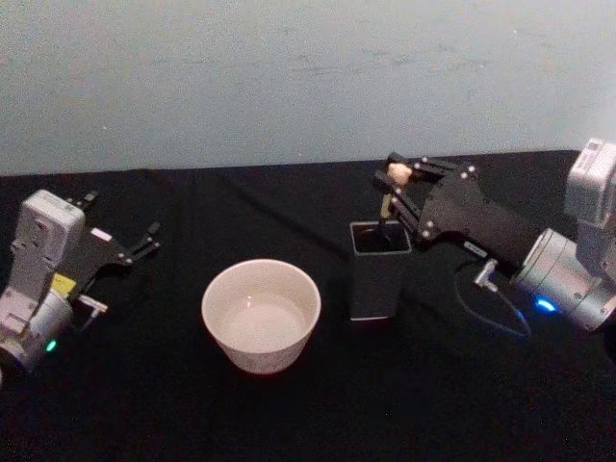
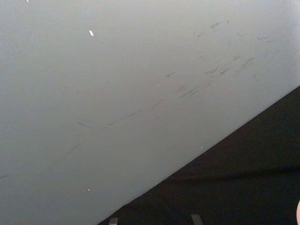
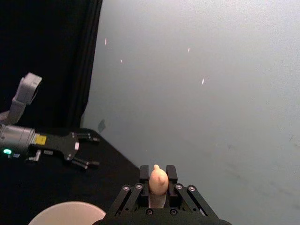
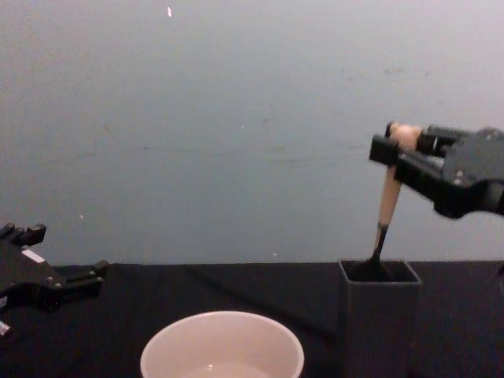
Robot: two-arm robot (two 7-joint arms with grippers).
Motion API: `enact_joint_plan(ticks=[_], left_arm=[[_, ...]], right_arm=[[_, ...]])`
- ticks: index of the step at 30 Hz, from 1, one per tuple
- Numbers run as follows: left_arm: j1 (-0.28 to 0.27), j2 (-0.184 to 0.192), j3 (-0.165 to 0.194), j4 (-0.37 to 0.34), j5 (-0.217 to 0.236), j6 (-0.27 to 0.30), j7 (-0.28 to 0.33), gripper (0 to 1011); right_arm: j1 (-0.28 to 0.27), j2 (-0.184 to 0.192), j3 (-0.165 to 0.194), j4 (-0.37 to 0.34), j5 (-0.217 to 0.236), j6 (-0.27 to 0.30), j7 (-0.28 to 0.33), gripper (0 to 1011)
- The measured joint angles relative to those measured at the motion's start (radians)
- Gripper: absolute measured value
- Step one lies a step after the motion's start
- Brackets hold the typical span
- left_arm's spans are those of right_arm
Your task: Pick up the stirring spoon with one hand, stir inside the cup, then place it back in its original position.
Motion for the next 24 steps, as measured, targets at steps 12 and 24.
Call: enact_joint_plan(ticks=[12,24], left_arm=[[0.0,0.0,0.0,0.0,0.0,0.0,0.0,1001],[0.0,0.0,0.0,0.0,0.0,0.0,0.0,1001]], right_arm=[[-0.003,-0.036,-0.023,0.065,-0.034,0.046,-0.046,214],[-0.019,-0.065,-0.016,0.092,-0.043,0.101,-0.091,214]])
